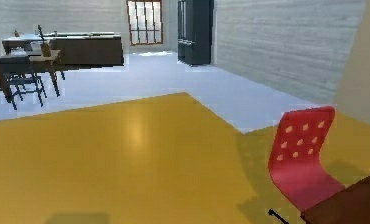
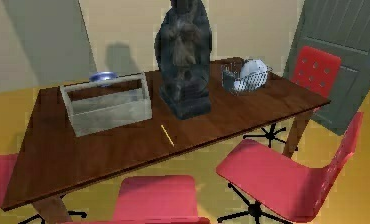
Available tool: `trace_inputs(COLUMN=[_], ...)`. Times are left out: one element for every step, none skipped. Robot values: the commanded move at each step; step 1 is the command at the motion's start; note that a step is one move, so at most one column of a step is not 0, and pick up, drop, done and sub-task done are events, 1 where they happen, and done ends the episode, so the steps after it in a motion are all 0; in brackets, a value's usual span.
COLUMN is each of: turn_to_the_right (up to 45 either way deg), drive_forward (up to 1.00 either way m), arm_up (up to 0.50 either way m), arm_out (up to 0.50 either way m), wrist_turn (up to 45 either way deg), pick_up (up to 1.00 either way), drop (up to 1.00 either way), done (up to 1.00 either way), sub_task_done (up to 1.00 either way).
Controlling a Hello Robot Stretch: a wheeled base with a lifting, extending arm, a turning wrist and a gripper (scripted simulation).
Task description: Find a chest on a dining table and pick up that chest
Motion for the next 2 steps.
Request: trace_inputs(turn_to_the_right=[9.0,0.0], drive_forward=[0.0,0.45], arm_up=[0.0,0.0], arm_out=[0.0,0.0], wrist_turn=[0.0,0.0], pick_up=[0.0,0.0], drop=[0.0,0.0], done=[0.0,0.0], sub_task_done=[0.0,0.0])
